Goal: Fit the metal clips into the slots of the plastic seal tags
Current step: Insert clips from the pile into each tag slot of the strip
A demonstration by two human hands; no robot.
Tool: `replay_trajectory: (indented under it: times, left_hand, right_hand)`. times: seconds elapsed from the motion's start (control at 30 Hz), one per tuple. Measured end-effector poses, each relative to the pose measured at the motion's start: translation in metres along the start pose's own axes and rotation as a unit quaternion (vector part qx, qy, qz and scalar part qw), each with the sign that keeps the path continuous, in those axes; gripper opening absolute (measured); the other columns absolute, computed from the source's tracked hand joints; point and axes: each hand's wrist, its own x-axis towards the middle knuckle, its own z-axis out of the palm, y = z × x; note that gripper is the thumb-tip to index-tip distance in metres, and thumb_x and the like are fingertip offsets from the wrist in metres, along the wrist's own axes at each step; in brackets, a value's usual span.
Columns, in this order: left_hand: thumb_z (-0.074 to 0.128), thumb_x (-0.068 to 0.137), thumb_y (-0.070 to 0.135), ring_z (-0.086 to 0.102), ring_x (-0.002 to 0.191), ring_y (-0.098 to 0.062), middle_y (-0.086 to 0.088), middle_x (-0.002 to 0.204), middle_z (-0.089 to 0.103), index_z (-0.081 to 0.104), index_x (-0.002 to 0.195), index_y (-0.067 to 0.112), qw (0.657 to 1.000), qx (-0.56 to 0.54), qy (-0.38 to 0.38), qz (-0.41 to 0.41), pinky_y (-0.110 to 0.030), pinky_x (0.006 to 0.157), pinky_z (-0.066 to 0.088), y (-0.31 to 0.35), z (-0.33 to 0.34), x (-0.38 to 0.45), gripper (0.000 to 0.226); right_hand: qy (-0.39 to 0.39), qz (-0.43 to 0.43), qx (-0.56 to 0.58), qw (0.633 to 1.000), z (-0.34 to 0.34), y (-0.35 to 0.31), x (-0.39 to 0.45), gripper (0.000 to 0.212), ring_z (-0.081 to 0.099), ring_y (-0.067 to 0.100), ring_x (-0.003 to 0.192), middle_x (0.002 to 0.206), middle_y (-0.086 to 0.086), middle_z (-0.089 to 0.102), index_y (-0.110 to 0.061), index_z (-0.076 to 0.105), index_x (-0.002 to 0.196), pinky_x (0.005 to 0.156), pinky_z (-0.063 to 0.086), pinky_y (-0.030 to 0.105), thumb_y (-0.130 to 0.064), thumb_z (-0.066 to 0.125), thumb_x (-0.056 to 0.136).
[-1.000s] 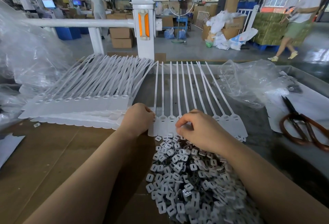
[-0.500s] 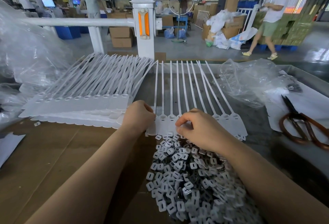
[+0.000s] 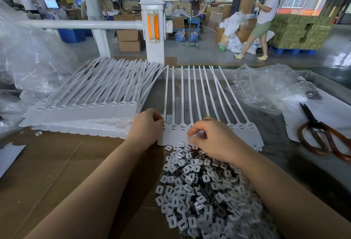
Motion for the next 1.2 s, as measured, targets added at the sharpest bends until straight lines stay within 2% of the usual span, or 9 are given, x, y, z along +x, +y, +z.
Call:
replay_trajectory:
  times: [0.1, 0.17, 0.33, 0.43, 0.6, 0.73, 0.9, 1.07, 1.2]
  left_hand:
    - [0.056, 0.097, 0.015, 0.049, 0.071, 0.0, 0.008, 0.086, 0.058, 0.057, 0.095, 0.021, 0.999, -0.026, 0.037, 0.017, -0.009, 0.056, 0.03, -0.002, 0.003, -0.003, 0.006]
    - [0.057, 0.096, 0.015, 0.051, 0.072, -0.002, 0.006, 0.088, 0.06, 0.059, 0.094, 0.02, 0.998, -0.033, 0.052, 0.032, -0.01, 0.057, 0.031, -0.002, 0.005, -0.004, 0.005]
    - [0.059, 0.094, 0.014, 0.05, 0.073, -0.004, 0.005, 0.09, 0.059, 0.062, 0.094, 0.016, 0.995, -0.034, 0.056, 0.07, -0.011, 0.059, 0.032, -0.001, 0.007, -0.005, 0.004]
    - [0.059, 0.095, 0.016, 0.051, 0.073, -0.002, 0.005, 0.09, 0.06, 0.063, 0.095, 0.016, 0.994, -0.041, 0.059, 0.078, -0.009, 0.058, 0.034, 0.0, 0.006, -0.005, 0.004]
    - [0.06, 0.094, 0.015, 0.052, 0.074, -0.001, 0.005, 0.088, 0.061, 0.06, 0.089, 0.02, 0.993, -0.05, 0.061, 0.09, -0.006, 0.06, 0.037, -0.001, 0.006, -0.007, 0.007]
    - [0.06, 0.095, 0.017, 0.054, 0.075, -0.003, 0.012, 0.082, 0.06, 0.058, 0.087, 0.024, 0.992, -0.076, 0.053, 0.091, -0.01, 0.057, 0.036, -0.002, 0.004, -0.008, 0.011]
    - [0.06, 0.095, 0.017, 0.055, 0.073, -0.003, 0.013, 0.08, 0.061, 0.058, 0.084, 0.028, 0.987, -0.12, 0.042, 0.102, -0.011, 0.058, 0.037, 0.0, 0.001, -0.011, 0.015]
    - [0.063, 0.093, 0.017, 0.054, 0.068, 0.0, 0.013, 0.077, 0.062, 0.06, 0.084, 0.03, 0.979, -0.155, 0.018, 0.134, -0.013, 0.063, 0.04, 0.006, 0.001, -0.015, 0.016]
    - [0.065, 0.092, 0.015, 0.058, 0.073, -0.003, 0.008, 0.08, 0.065, 0.064, 0.087, 0.024, 0.969, -0.191, -0.028, 0.151, -0.014, 0.068, 0.046, 0.012, 0.002, -0.02, 0.01]
  right_hand:
    - [0.01, 0.004, 0.024, 1.0, -0.004, -0.001, -0.001, 0.014, 0.056, -0.008, 0.078, 0.093, -0.02, 0.059, -0.038, 0.068, 0.088, 0.062, 0.036, 0.01, -0.023, 0.067, 0.09]
    - [0.006, 0.001, 0.027, 1.0, -0.008, -0.002, -0.001, 0.018, 0.057, -0.007, 0.072, 0.084, -0.017, 0.063, -0.038, 0.068, 0.079, 0.057, 0.036, 0.009, -0.022, 0.07, 0.086]
    - [-0.049, -0.011, 0.018, 0.999, -0.017, -0.003, -0.002, 0.017, 0.053, -0.002, 0.055, 0.068, -0.008, 0.063, -0.033, 0.071, 0.073, 0.05, 0.039, 0.01, -0.017, 0.072, 0.081]
    - [-0.083, -0.008, 0.018, 0.996, -0.02, -0.002, -0.003, 0.013, 0.053, -0.003, 0.054, 0.07, -0.005, 0.067, -0.032, 0.072, 0.075, 0.049, 0.039, 0.009, -0.021, 0.075, 0.08]
    - [-0.1, -0.009, 0.013, 0.995, -0.017, -0.004, -0.004, 0.008, 0.058, -0.01, 0.059, 0.064, -0.026, 0.064, -0.033, 0.073, 0.077, 0.049, 0.039, 0.007, -0.03, 0.079, 0.08]
    - [-0.103, -0.024, 0.016, 0.994, -0.018, -0.005, -0.005, 0.002, 0.057, -0.014, 0.06, 0.065, -0.033, 0.063, -0.03, 0.075, 0.082, 0.049, 0.037, 0.003, -0.03, 0.075, 0.084]
    - [-0.119, -0.025, 0.02, 0.992, -0.017, -0.007, -0.005, 0.006, 0.057, -0.012, 0.059, 0.067, -0.028, 0.065, -0.031, 0.073, 0.081, 0.05, 0.039, 0.005, -0.027, 0.079, 0.081]
    - [-0.101, -0.034, -0.002, 0.994, -0.013, -0.008, -0.004, 0.005, 0.061, -0.008, 0.069, 0.076, -0.016, 0.069, -0.03, 0.071, 0.08, 0.057, 0.044, 0.011, -0.029, 0.076, 0.081]
    - [-0.076, -0.037, 0.016, 0.996, -0.01, -0.009, -0.003, 0.007, 0.063, -0.003, 0.069, 0.077, -0.013, 0.069, -0.028, 0.069, 0.078, 0.059, 0.048, 0.014, -0.026, 0.074, 0.081]
